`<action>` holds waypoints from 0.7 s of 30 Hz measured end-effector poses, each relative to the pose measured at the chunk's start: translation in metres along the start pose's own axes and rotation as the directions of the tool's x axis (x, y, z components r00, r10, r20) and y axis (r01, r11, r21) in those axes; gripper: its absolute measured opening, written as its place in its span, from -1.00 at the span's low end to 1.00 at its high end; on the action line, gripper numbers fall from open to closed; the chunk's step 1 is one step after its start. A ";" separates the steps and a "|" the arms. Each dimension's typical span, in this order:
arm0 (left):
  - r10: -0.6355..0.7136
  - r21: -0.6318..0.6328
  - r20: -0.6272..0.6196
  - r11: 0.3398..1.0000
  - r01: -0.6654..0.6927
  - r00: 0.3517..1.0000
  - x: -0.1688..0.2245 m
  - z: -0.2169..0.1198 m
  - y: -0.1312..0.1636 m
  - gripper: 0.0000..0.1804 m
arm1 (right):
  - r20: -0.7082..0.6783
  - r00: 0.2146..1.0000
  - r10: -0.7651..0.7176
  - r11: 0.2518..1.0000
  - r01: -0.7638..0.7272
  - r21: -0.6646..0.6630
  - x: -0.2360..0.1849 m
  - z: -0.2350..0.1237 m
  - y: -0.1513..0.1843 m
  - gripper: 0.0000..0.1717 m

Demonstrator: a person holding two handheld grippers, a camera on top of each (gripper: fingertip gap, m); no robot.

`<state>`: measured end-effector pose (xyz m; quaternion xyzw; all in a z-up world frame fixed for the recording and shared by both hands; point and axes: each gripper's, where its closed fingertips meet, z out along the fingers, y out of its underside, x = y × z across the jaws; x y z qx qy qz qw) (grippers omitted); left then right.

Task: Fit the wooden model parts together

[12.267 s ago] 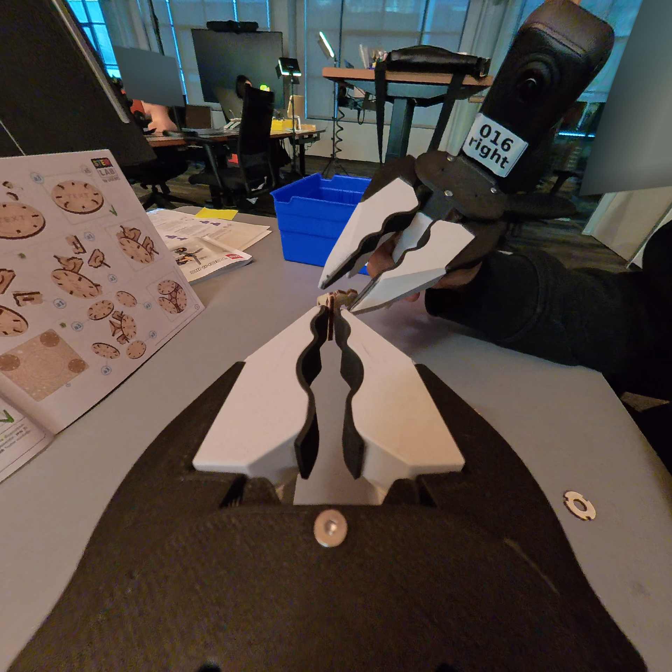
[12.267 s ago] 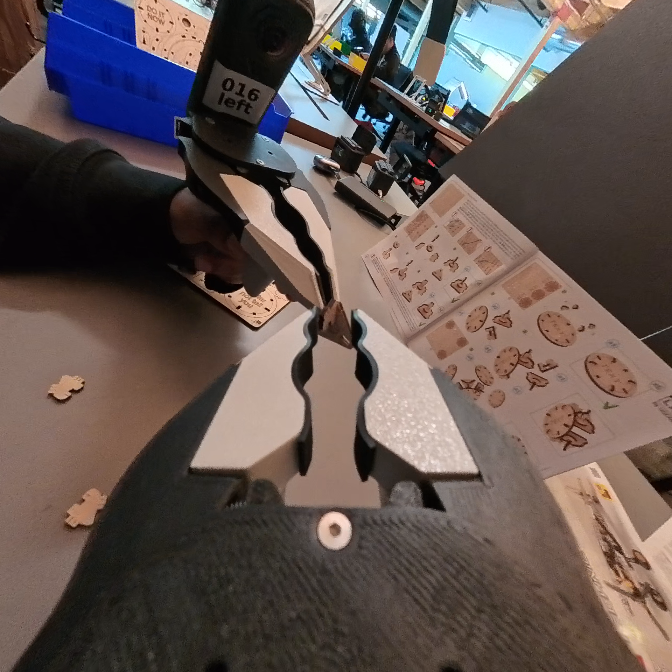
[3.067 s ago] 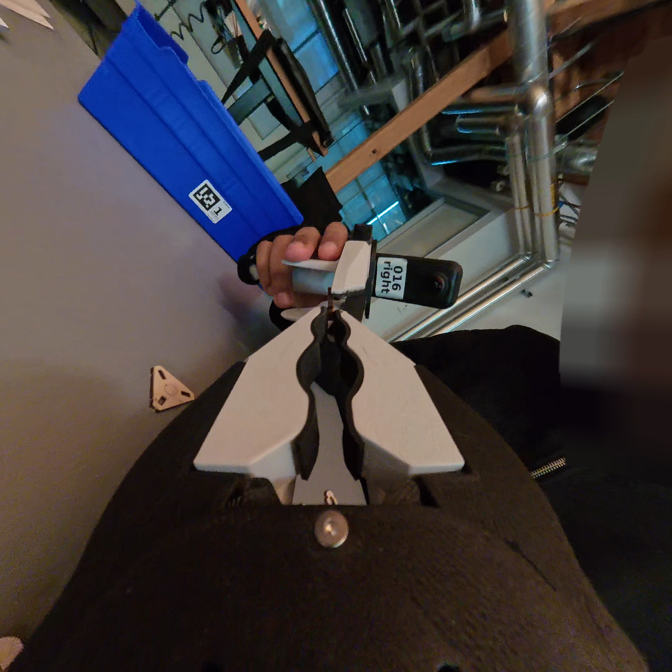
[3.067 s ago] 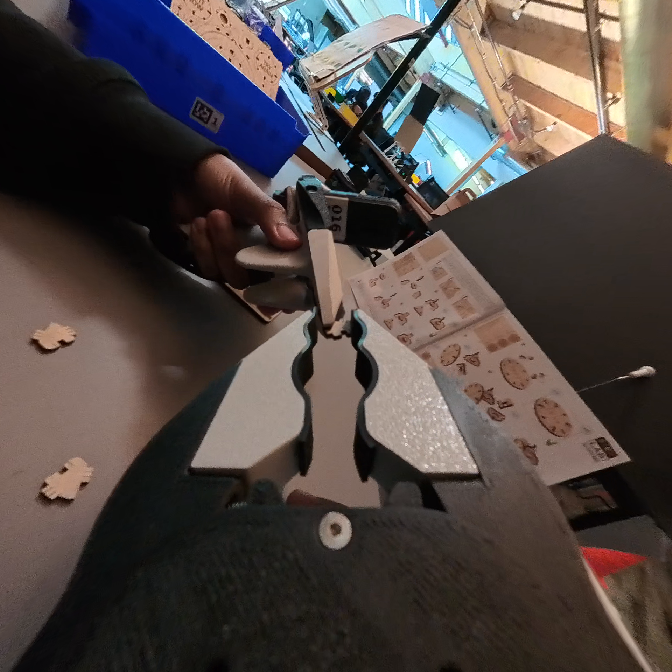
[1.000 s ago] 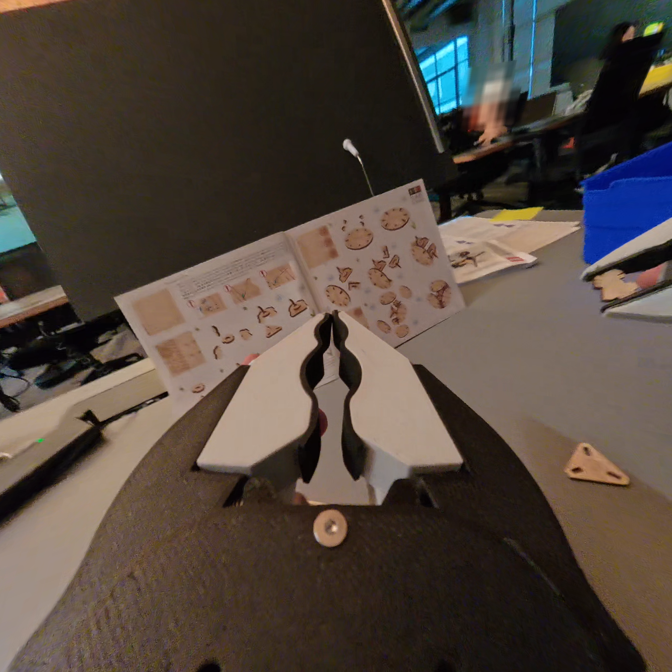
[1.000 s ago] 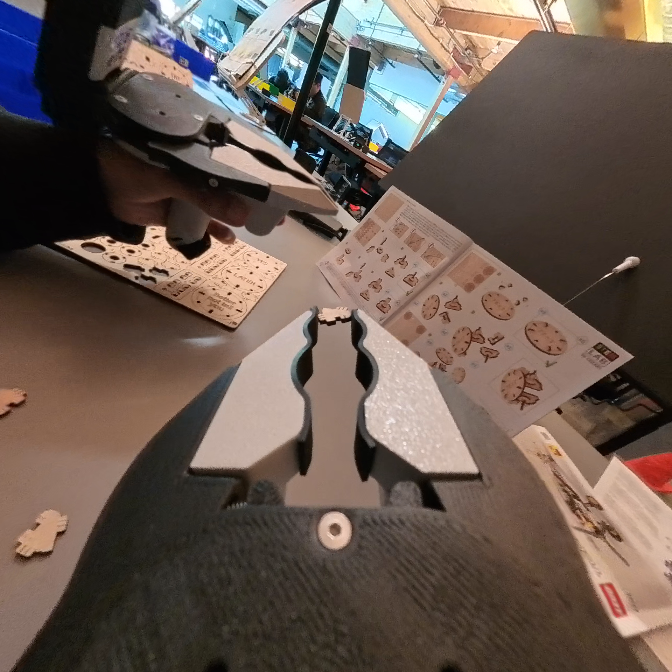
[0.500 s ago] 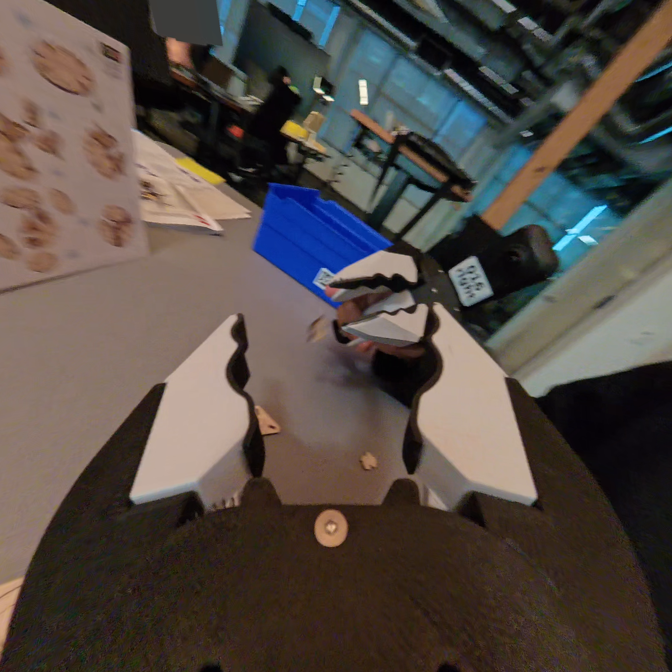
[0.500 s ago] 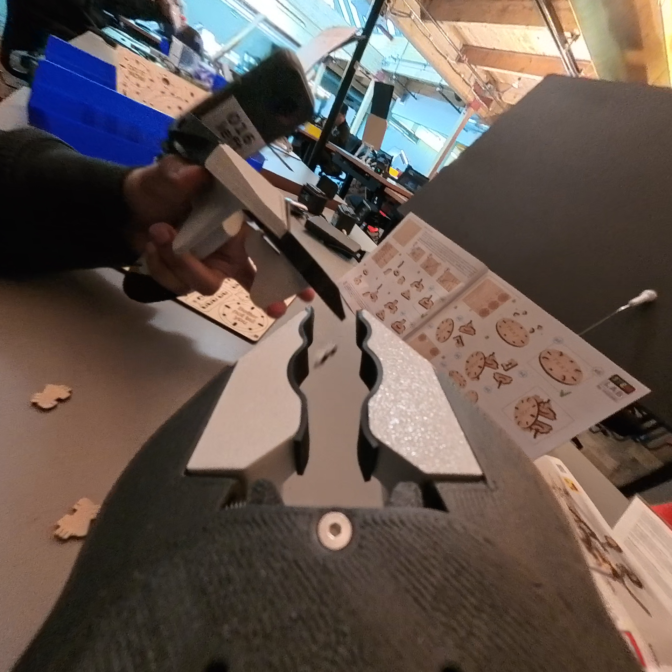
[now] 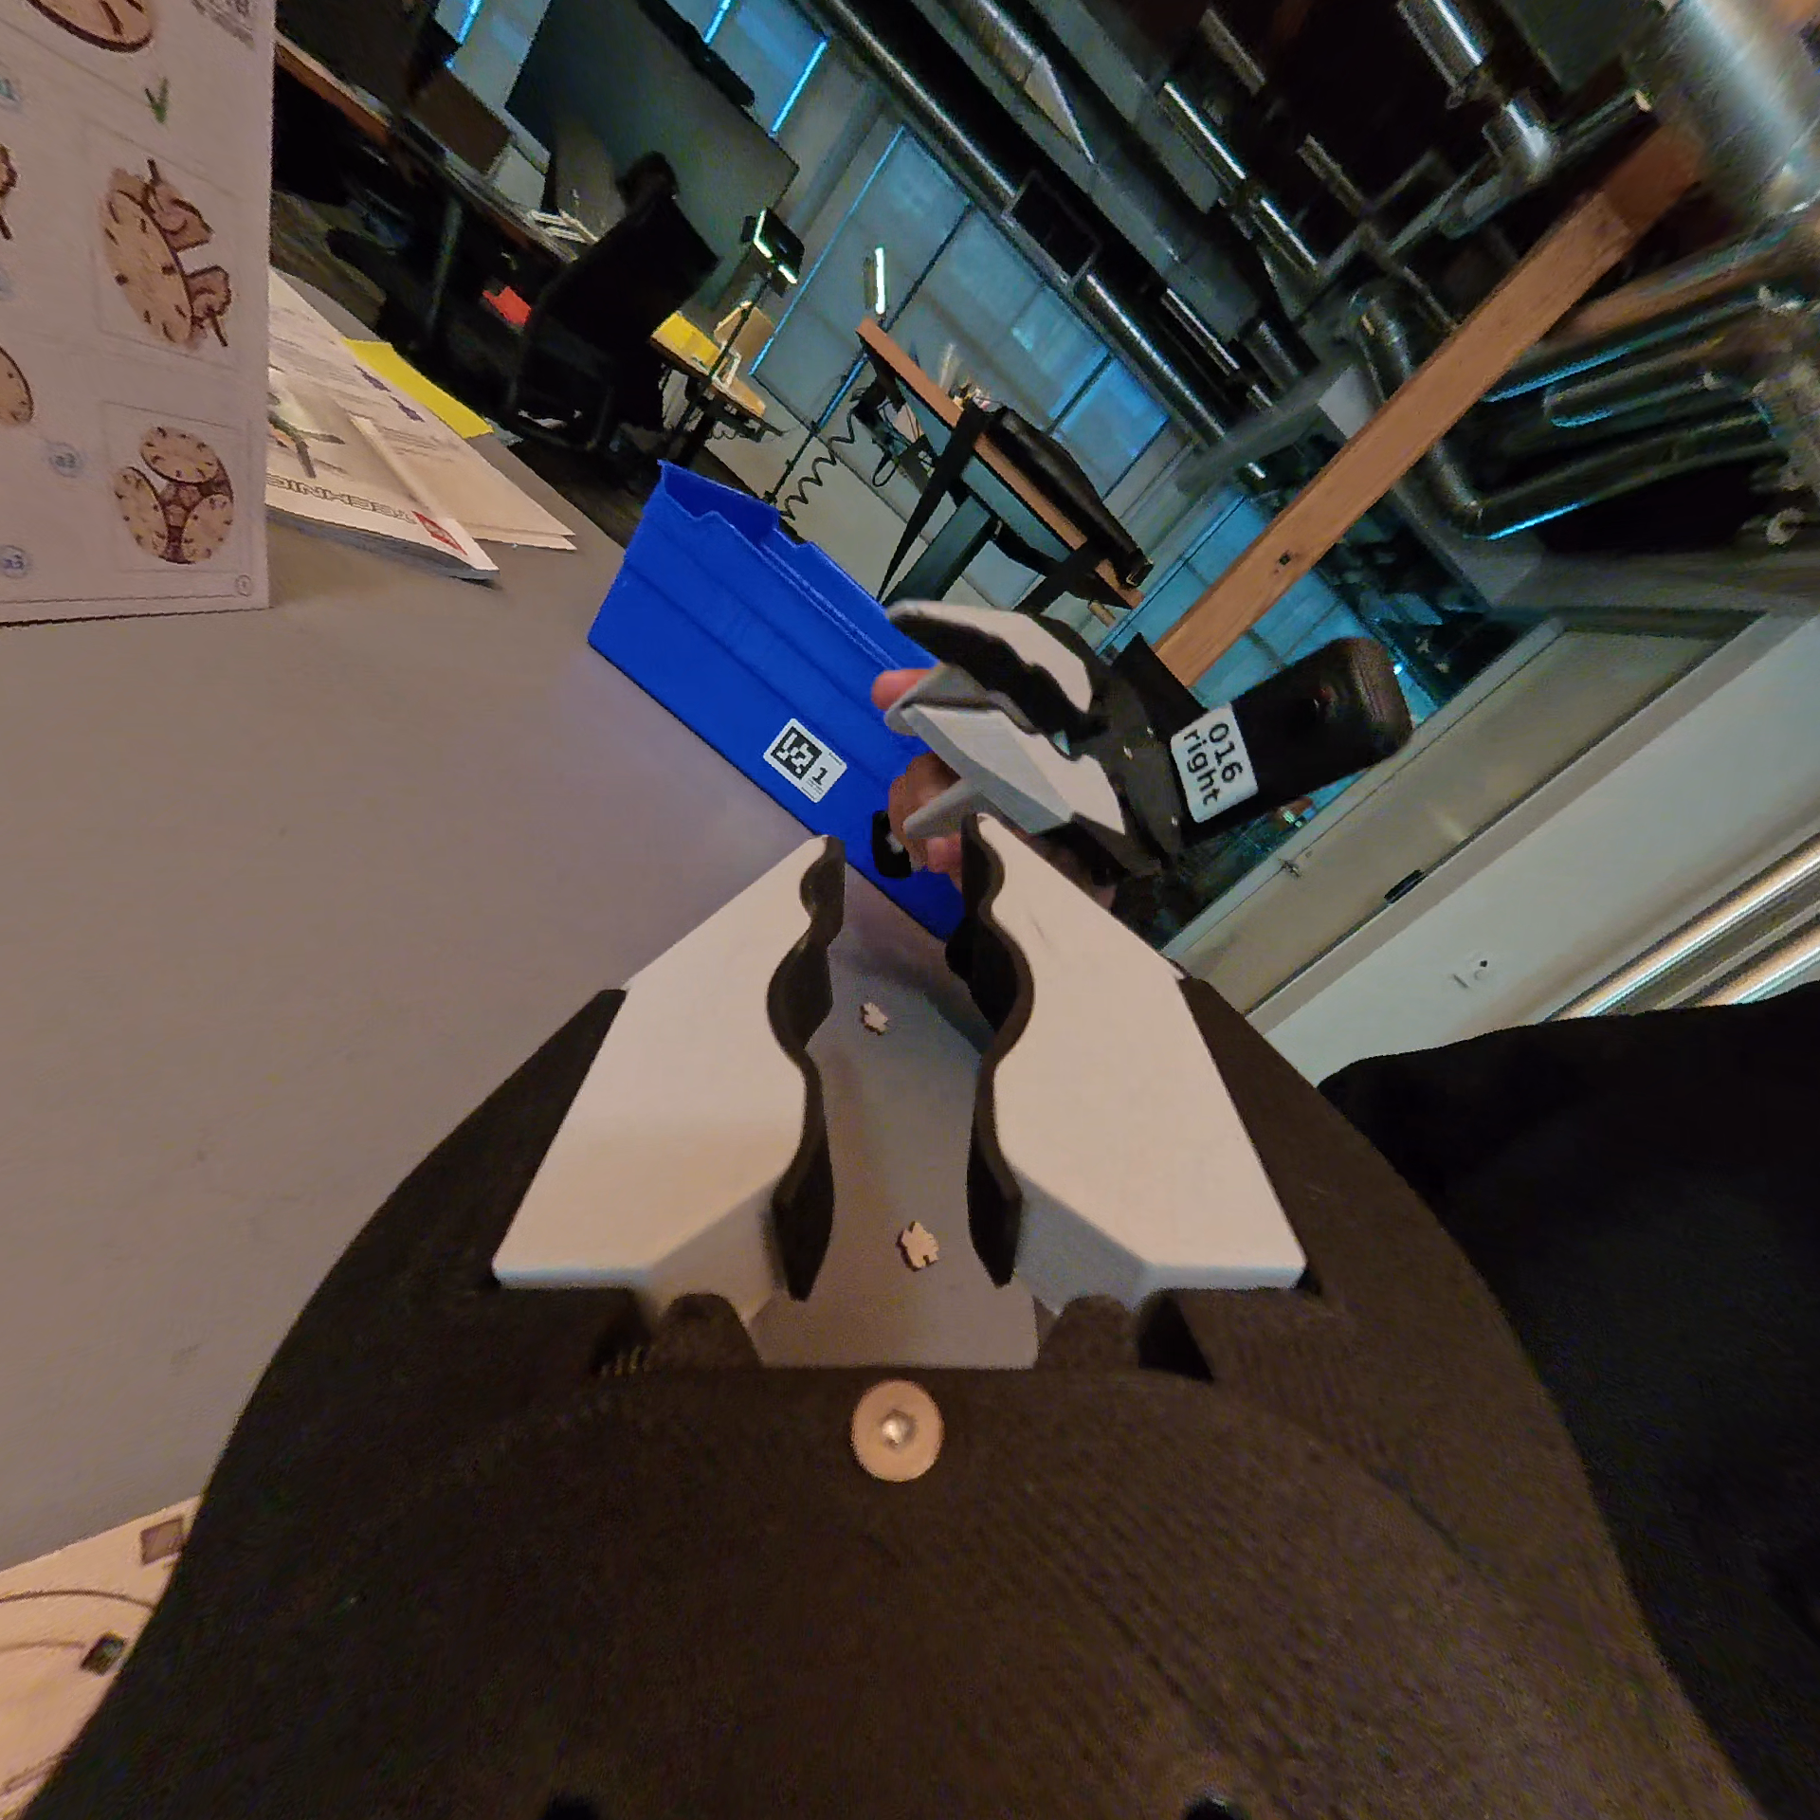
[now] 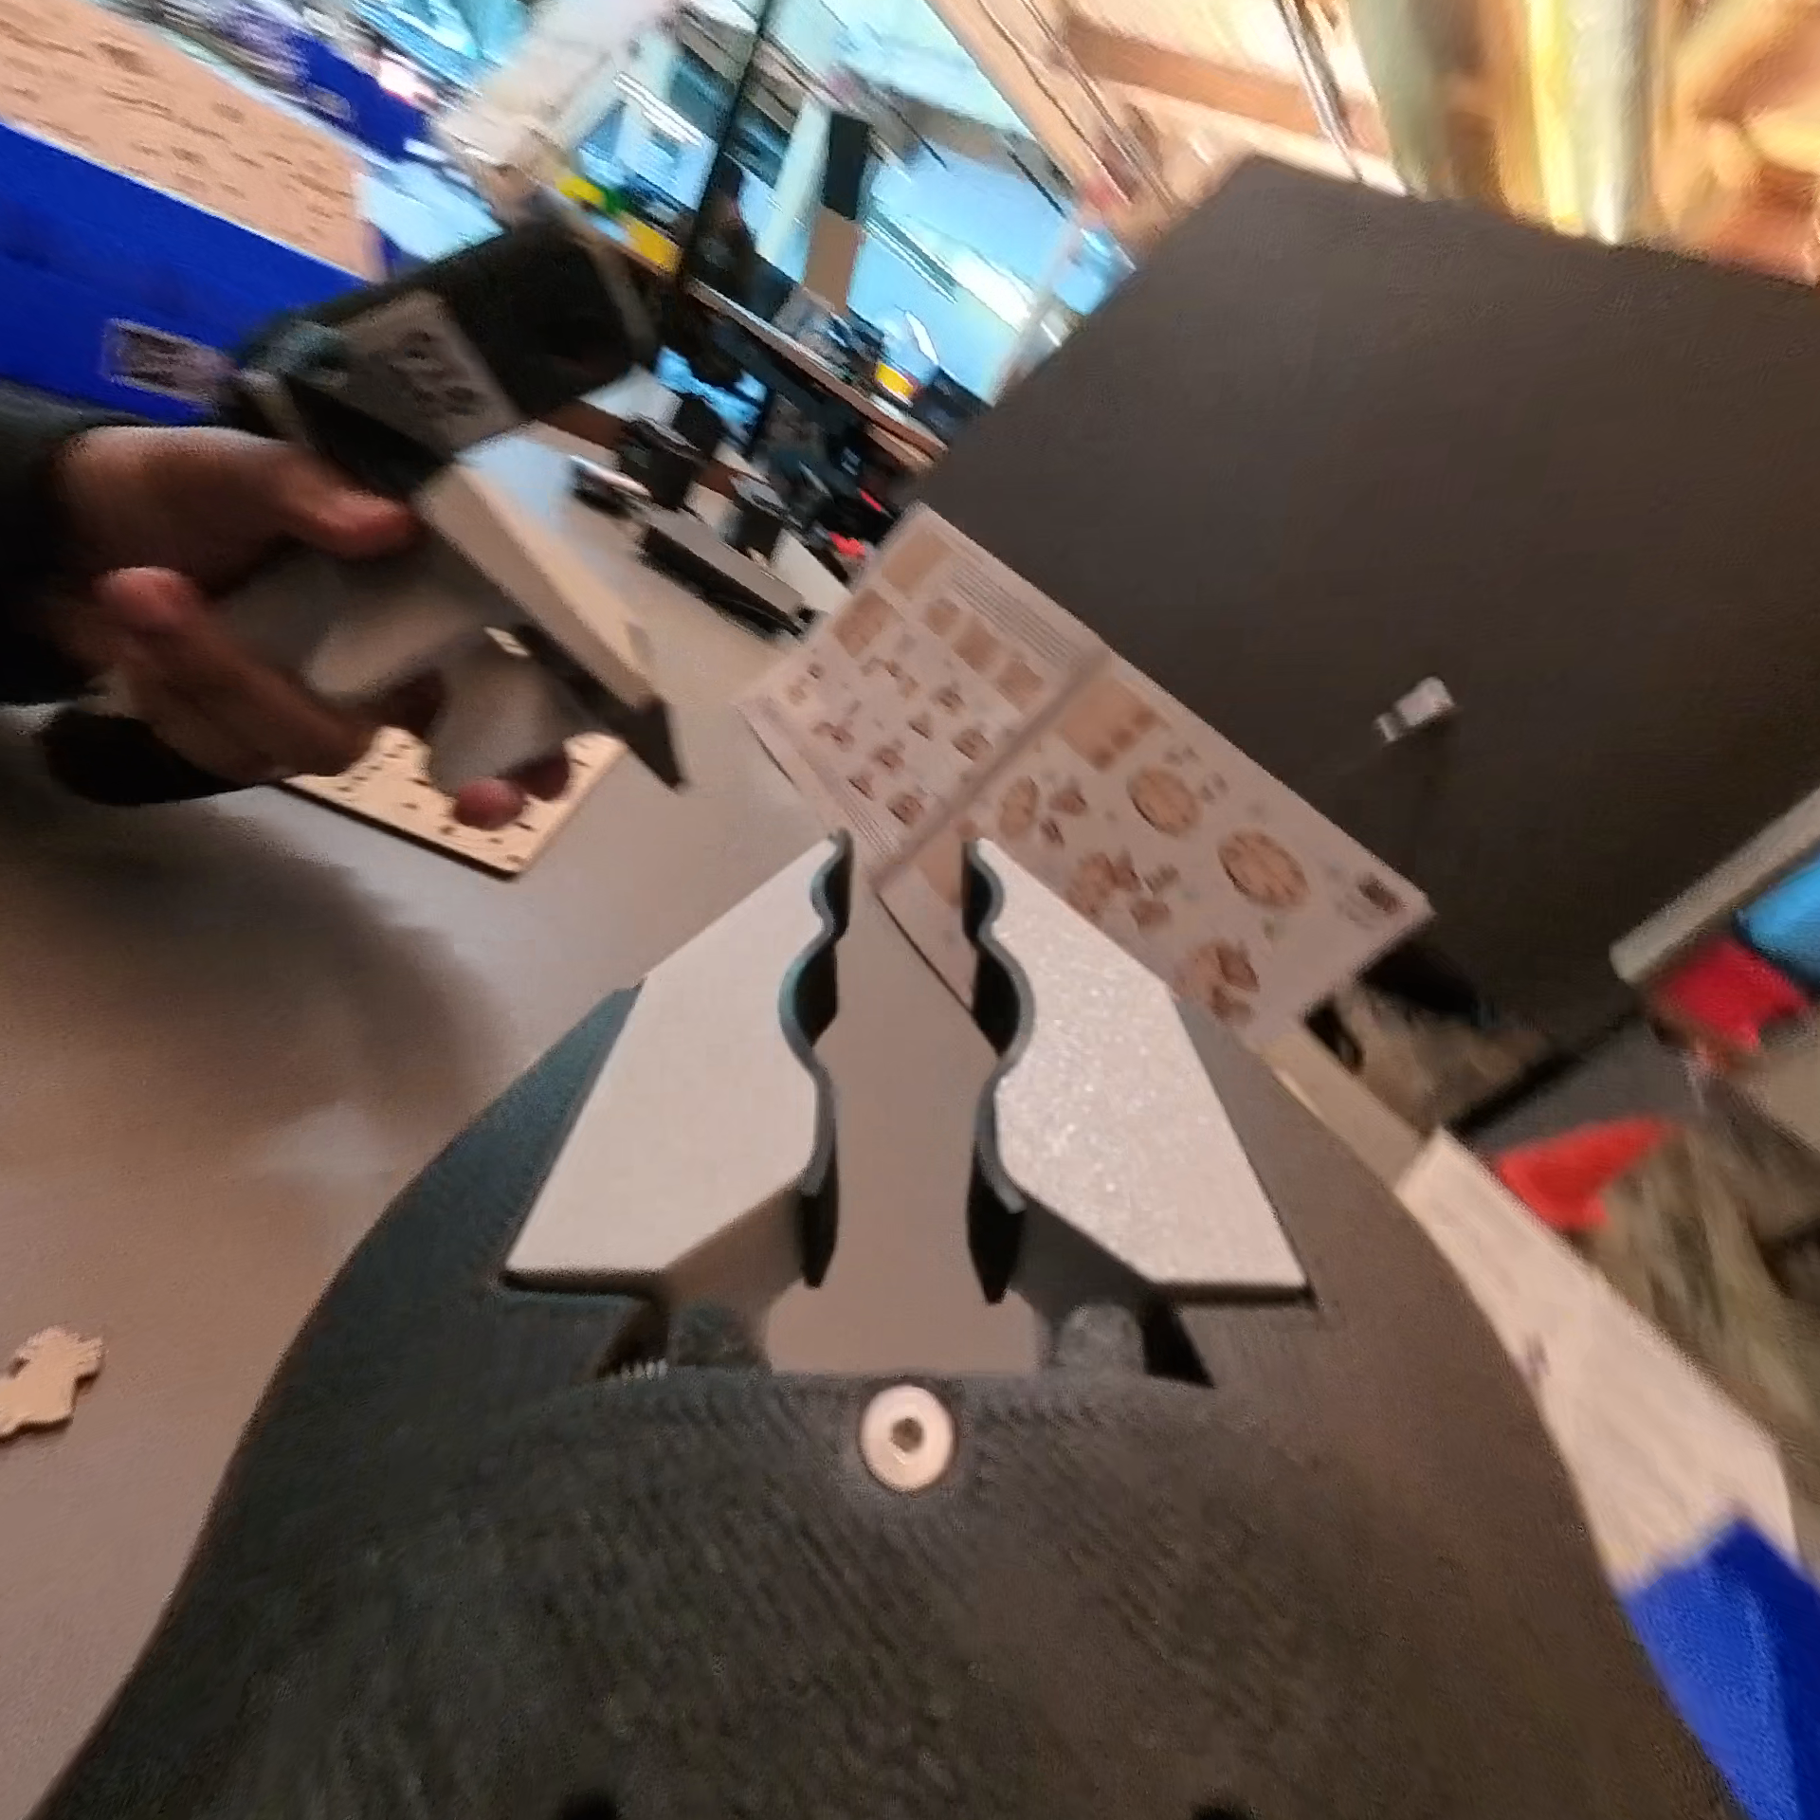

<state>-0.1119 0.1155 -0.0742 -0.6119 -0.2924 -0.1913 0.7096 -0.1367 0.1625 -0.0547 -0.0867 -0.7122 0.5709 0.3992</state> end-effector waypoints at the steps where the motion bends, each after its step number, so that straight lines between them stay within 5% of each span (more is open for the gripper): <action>1: -0.005 0.005 0.009 1.000 0.005 1.000 -0.002 -0.001 0.001 -0.75 | -0.039 0.997 0.073 0.995 -0.076 -0.064 0.009 -0.007 0.011 -0.66; 3: -0.026 0.022 0.046 0.999 0.025 0.999 -0.010 -0.004 0.003 -0.75 | -0.043 0.983 0.180 0.952 -0.185 -0.244 0.004 -0.027 0.034 -0.50; 9: -0.073 0.081 -0.004 0.994 0.073 0.997 0.001 -0.007 -0.007 -0.76 | -0.095 0.960 0.263 0.721 -0.261 -0.642 -0.044 -0.103 0.100 -0.49; 13: -0.045 0.070 -0.004 0.997 0.046 0.999 0.006 -0.003 -0.005 -0.76 | -0.223 0.880 0.420 0.593 -0.452 -0.666 -0.061 -0.124 0.124 -0.42; 18: 0.011 0.060 0.004 0.998 -0.012 1.000 0.012 0.000 -0.001 -0.78 | -0.249 0.853 0.460 0.583 -0.501 -0.639 -0.066 -0.117 0.128 -0.47; 20: 0.018 0.063 0.002 0.998 -0.018 1.000 0.014 0.001 -0.001 -0.79 | -0.209 0.857 0.471 0.595 -0.484 -0.641 -0.073 -0.116 0.124 -0.82; 21: 0.018 0.065 -0.002 0.998 -0.017 1.000 0.015 0.001 -0.001 -0.79 | -0.209 0.861 0.464 0.598 -0.479 -0.643 -0.073 -0.115 0.124 -0.83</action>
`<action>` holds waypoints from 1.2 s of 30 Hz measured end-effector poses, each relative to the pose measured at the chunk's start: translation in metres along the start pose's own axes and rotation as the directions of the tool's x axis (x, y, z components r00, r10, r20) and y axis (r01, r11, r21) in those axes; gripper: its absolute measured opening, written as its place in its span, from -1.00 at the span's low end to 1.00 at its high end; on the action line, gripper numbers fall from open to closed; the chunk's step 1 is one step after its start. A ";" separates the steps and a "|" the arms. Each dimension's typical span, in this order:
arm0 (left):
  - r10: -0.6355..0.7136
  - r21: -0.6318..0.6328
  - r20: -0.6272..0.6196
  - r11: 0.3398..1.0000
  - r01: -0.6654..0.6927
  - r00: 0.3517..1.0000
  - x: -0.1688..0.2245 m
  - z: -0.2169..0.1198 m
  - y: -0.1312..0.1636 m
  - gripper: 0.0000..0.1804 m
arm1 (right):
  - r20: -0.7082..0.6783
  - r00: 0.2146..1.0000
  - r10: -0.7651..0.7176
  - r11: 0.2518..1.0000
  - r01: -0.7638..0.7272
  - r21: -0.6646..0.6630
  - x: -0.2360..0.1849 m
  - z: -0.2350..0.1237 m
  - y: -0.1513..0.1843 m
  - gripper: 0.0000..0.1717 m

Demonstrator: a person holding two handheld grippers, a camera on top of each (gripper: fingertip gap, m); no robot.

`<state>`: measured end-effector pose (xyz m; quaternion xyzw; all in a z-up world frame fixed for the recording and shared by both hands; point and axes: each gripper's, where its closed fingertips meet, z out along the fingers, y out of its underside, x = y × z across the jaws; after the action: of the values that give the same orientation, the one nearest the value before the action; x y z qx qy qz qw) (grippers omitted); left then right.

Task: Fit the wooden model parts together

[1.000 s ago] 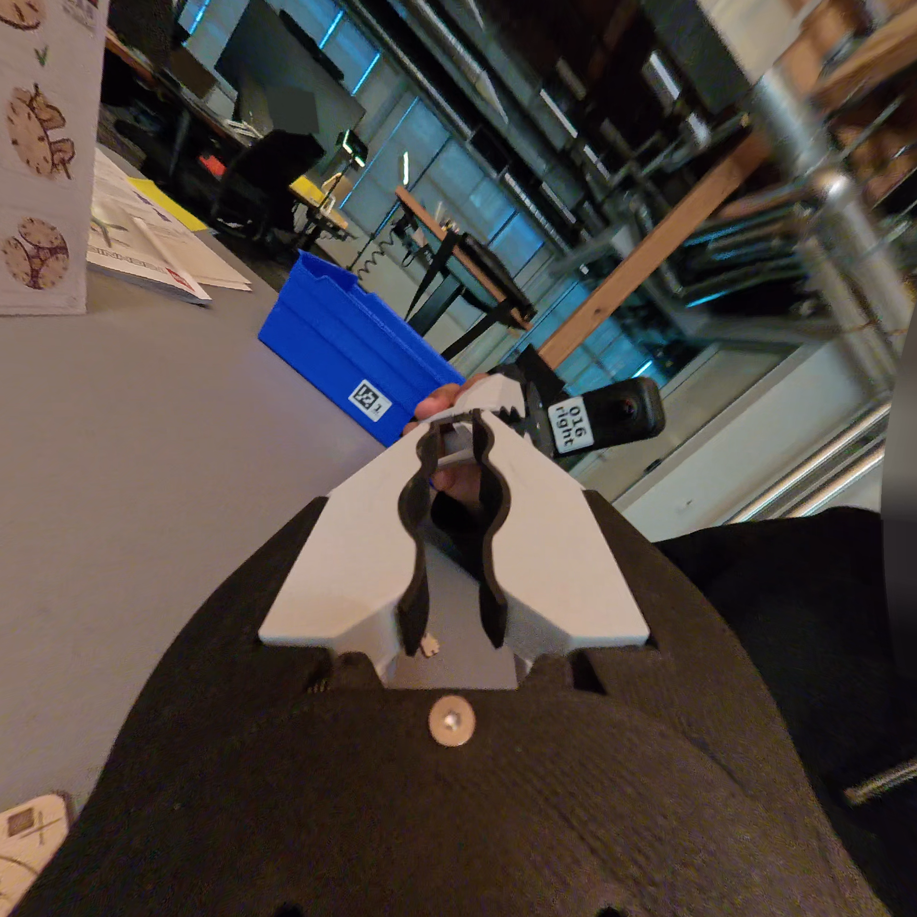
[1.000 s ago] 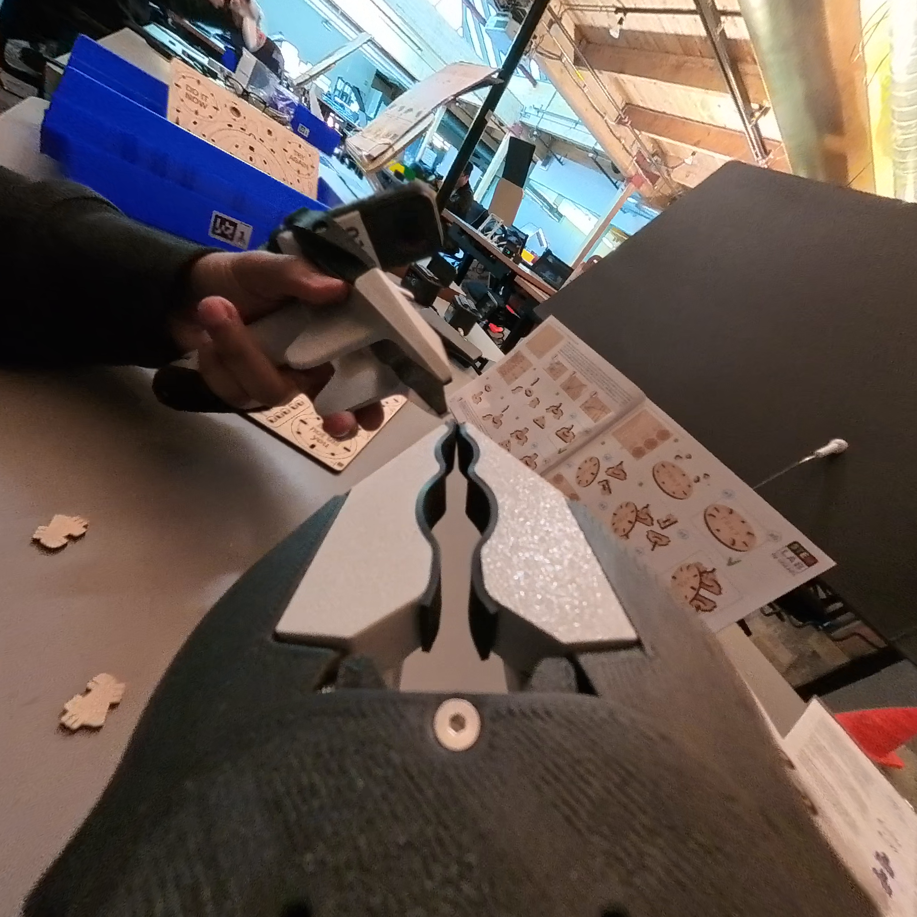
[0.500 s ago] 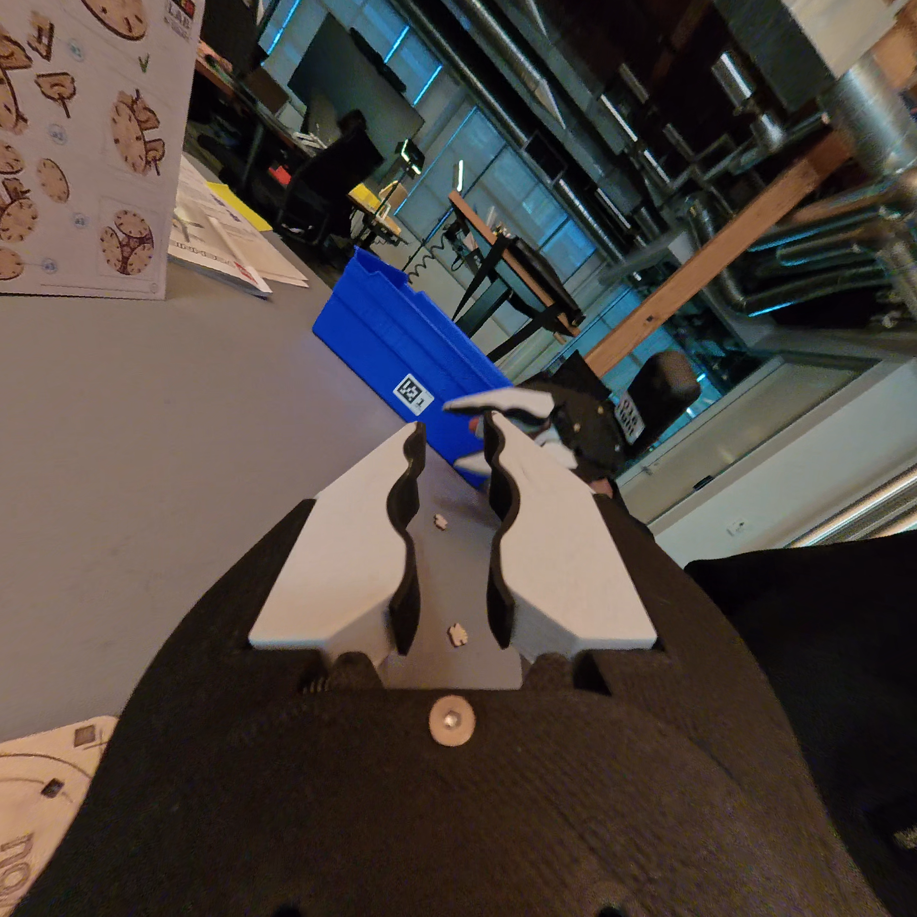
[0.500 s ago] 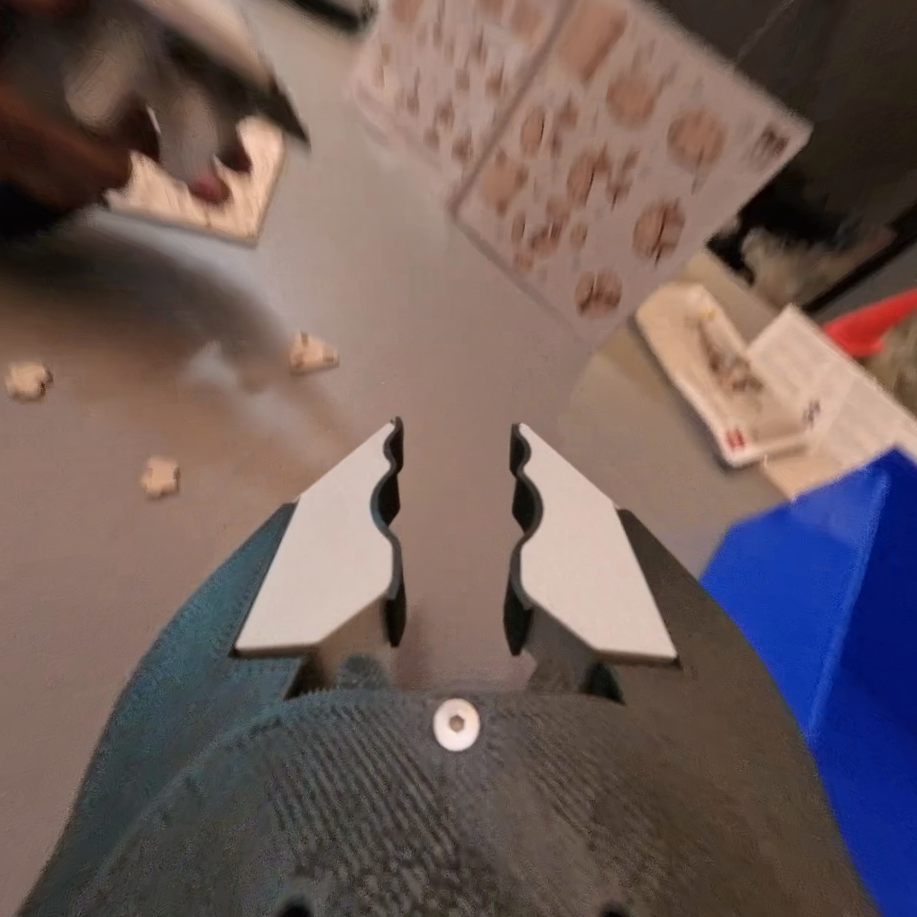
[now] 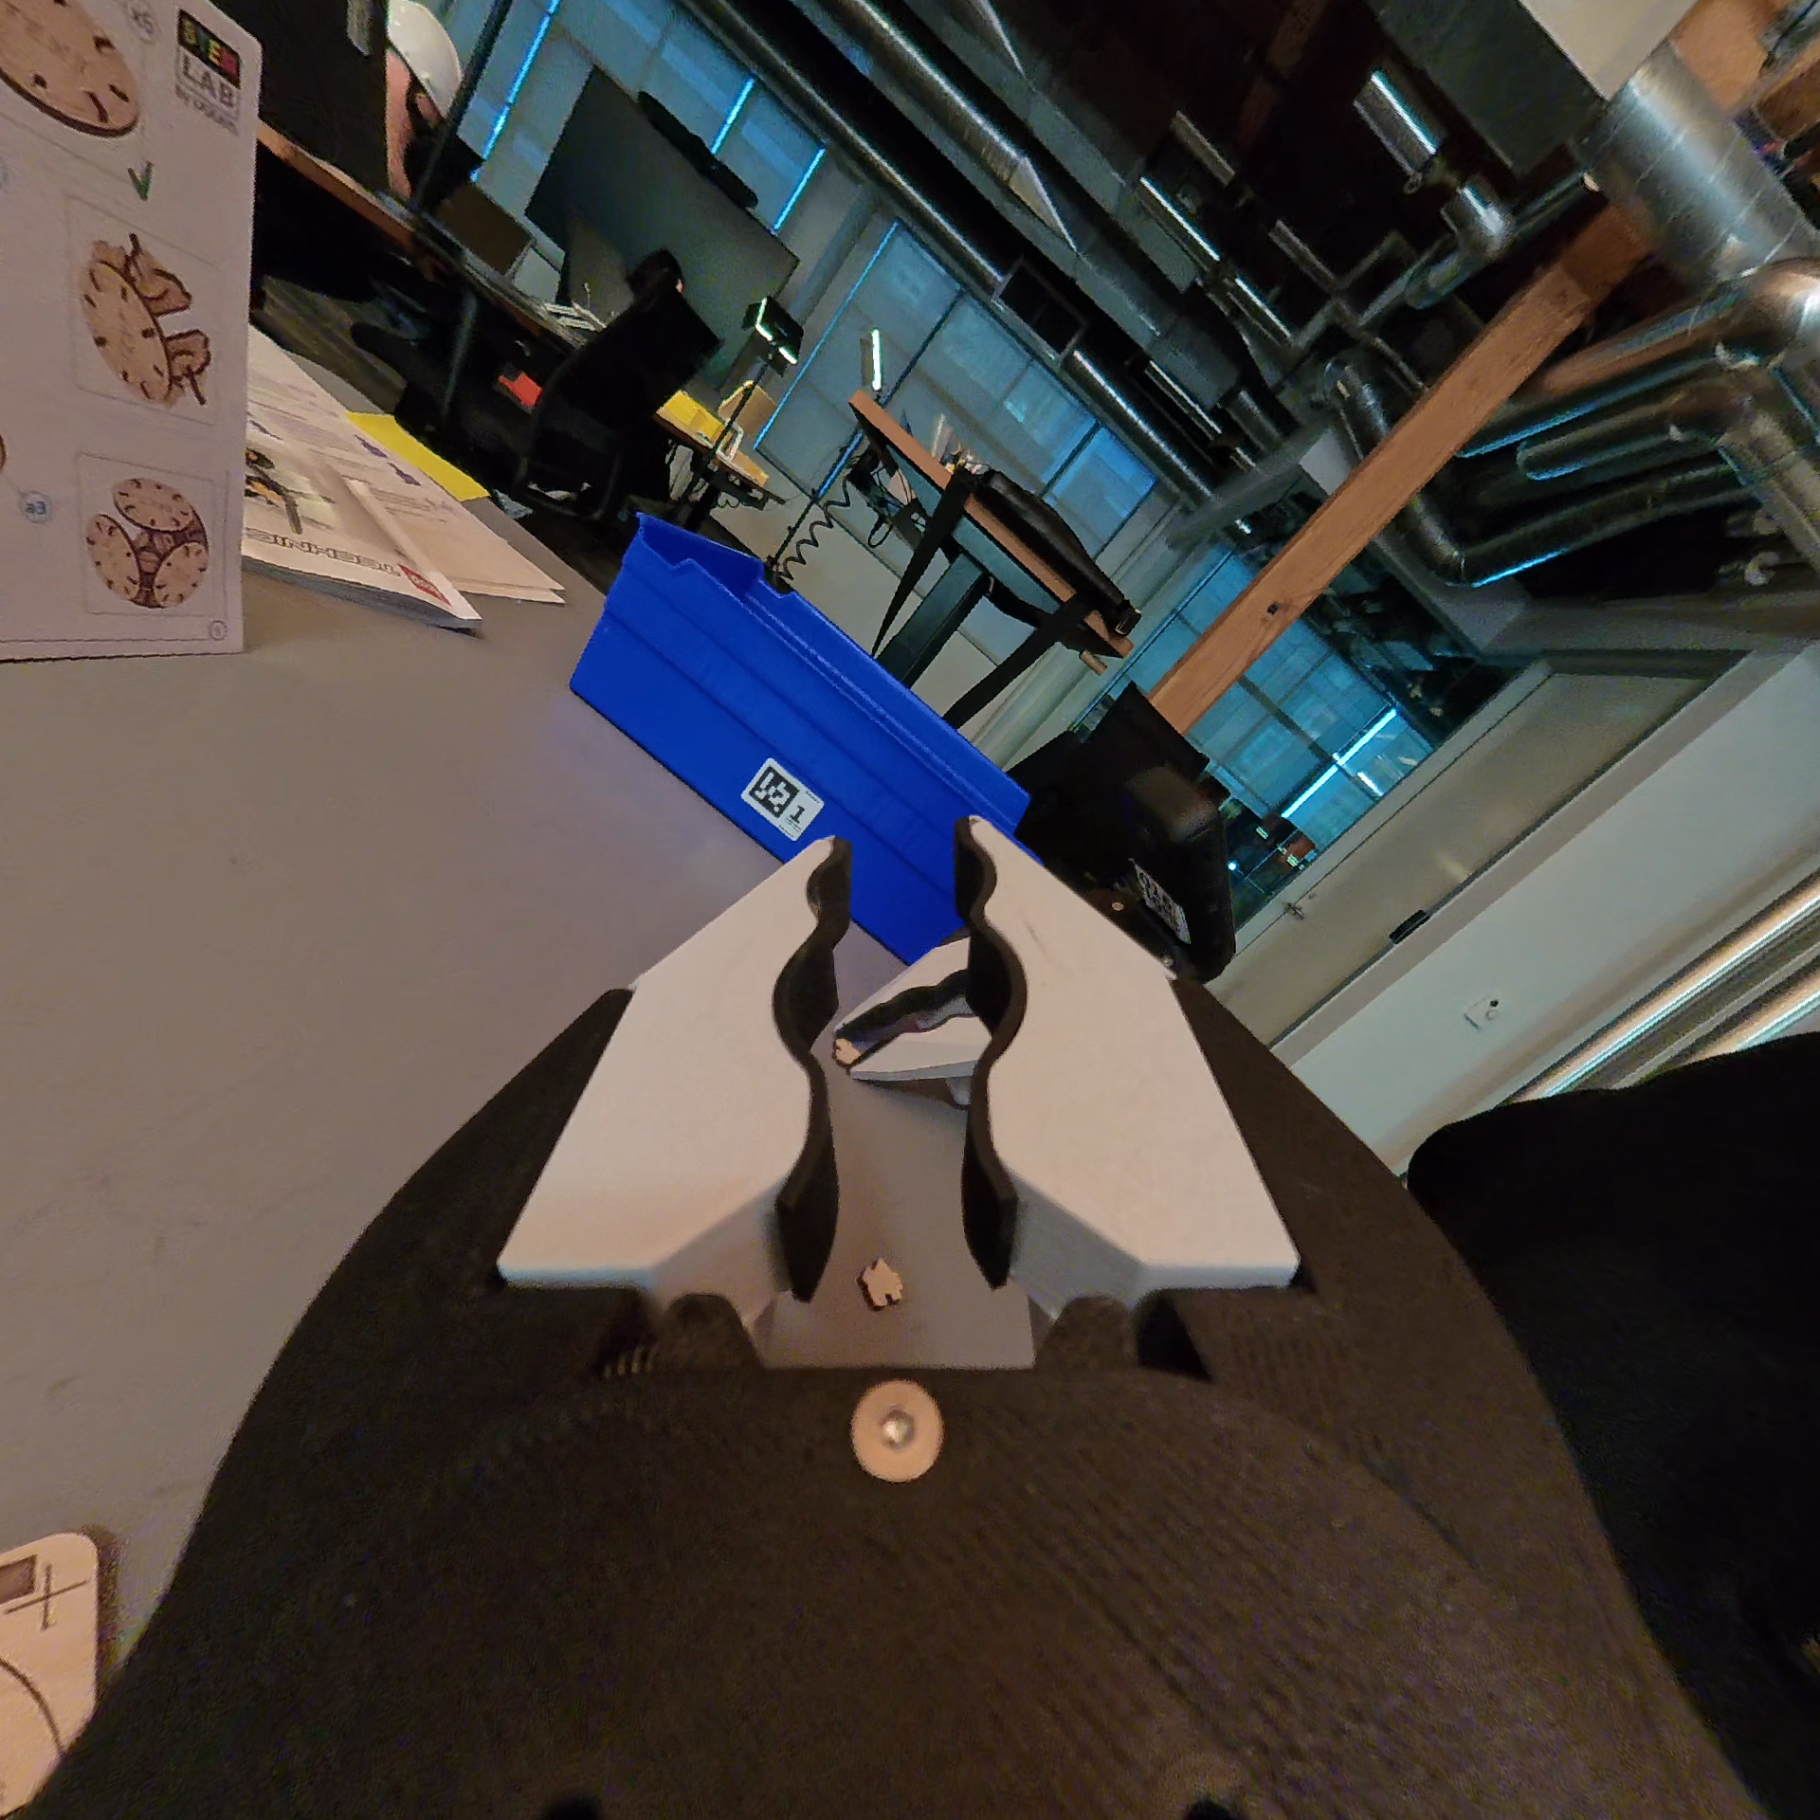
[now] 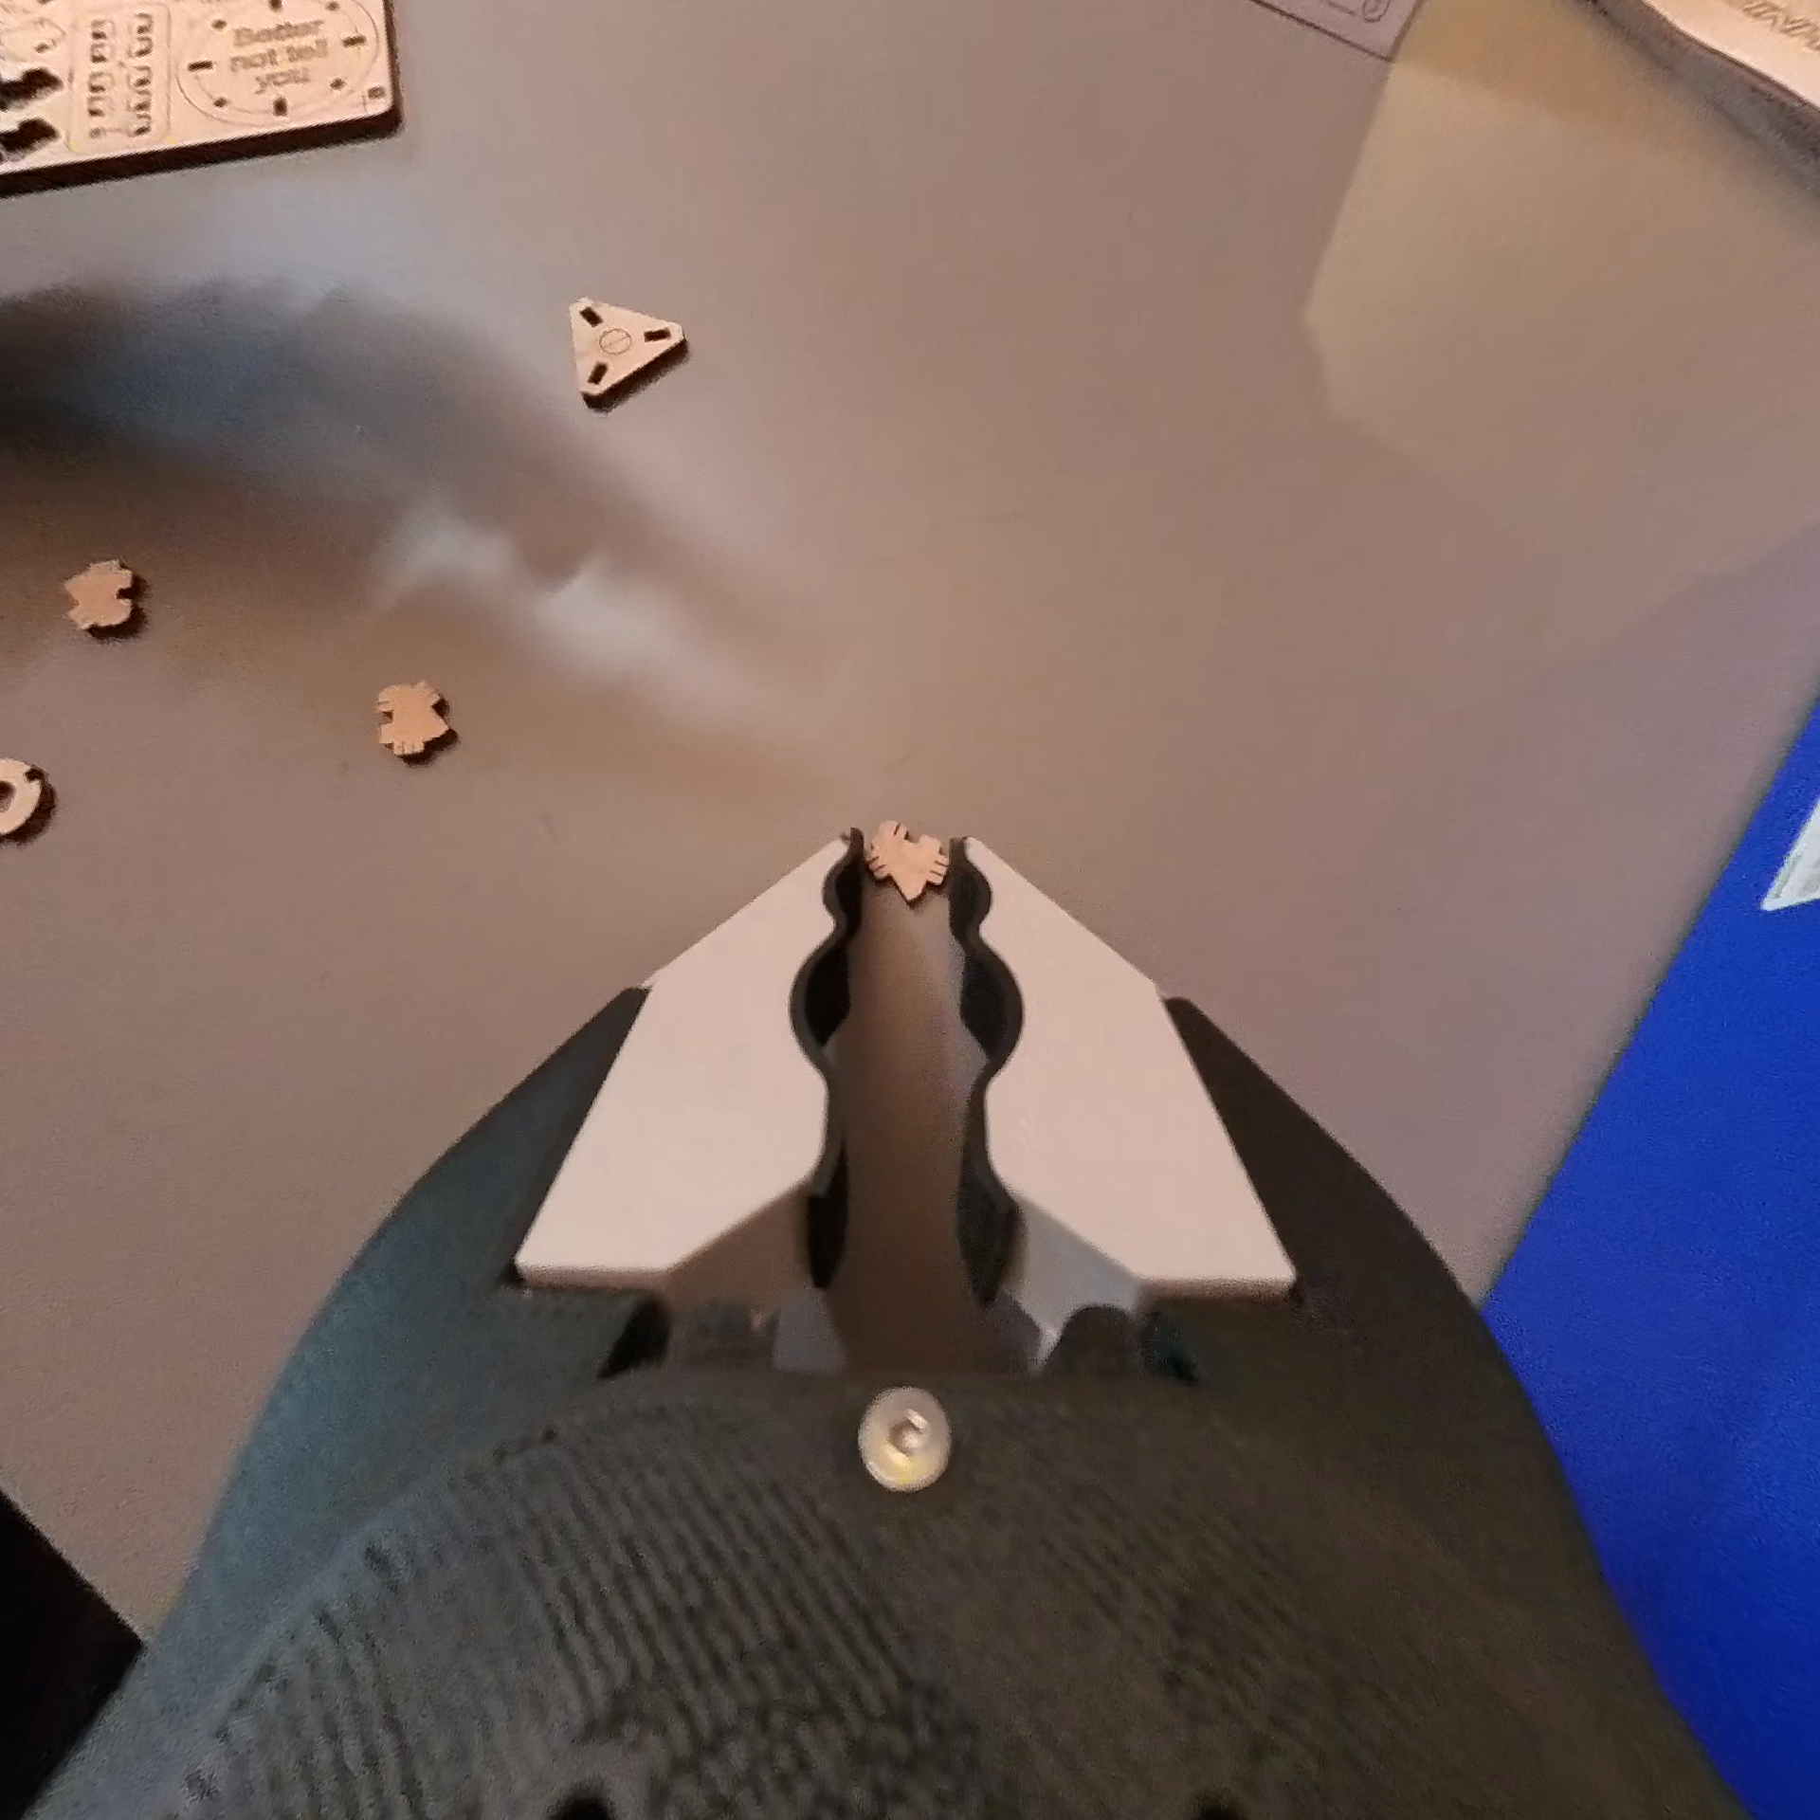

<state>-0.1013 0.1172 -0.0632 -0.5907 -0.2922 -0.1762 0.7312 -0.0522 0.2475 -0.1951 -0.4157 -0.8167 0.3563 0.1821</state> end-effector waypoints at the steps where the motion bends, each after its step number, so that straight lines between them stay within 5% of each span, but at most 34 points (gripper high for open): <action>1: -0.002 0.000 -0.005 1.000 0.002 1.000 0.001 0.000 0.000 -0.79 | -0.007 1.000 -0.012 1.000 0.012 -0.006 0.000 0.000 0.000 -0.83; 4: -0.004 -0.017 -0.013 1.000 0.004 1.000 0.005 0.003 0.004 -0.78 | -0.040 0.995 -0.092 0.996 0.093 0.015 -0.002 -0.002 -0.011 -0.83; 6: -0.007 -0.050 0.020 0.999 0.008 1.000 0.001 0.007 0.013 -0.66 | -0.075 0.982 -0.175 0.966 0.186 0.178 -0.013 -0.012 -0.045 -0.83; 10: -0.016 -0.105 0.094 0.994 0.026 0.995 -0.006 0.019 0.034 -0.32 | -0.283 0.891 -0.354 0.789 0.447 0.421 -0.040 -0.043 -0.112 -0.83; 14: -0.076 -0.066 -0.030 0.995 0.074 0.997 0.019 0.025 0.034 -0.50 | -0.449 0.731 -0.514 0.657 0.672 0.341 -0.065 -0.037 -0.135 -0.83; 17: -0.096 -0.039 -0.063 0.995 0.094 0.993 0.025 0.022 0.030 -0.86 | -0.501 0.666 -0.553 0.600 0.735 0.315 -0.080 -0.034 -0.144 -0.83; 25: -0.152 -0.069 -0.167 0.987 0.142 0.974 0.043 0.017 0.032 -0.67 | -0.444 0.763 -0.470 0.630 0.642 0.437 -0.088 -0.044 -0.155 -0.83; 30: -0.192 -0.064 -0.225 0.981 0.182 0.955 0.047 0.018 0.032 -0.97 | -0.434 0.774 -0.462 0.624 0.631 0.461 -0.088 -0.044 -0.153 -0.83; 36: -0.173 -0.008 -0.209 0.984 0.176 0.962 0.040 0.011 0.019 -1.00 | -0.336 0.812 -0.477 0.642 0.583 0.498 -0.099 -0.039 -0.139 -1.00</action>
<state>-0.0618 0.1359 -0.0511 -0.5368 -0.2657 -0.2994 0.7427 -0.0475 0.1288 -0.0665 -0.1104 -0.7345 0.4801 0.4667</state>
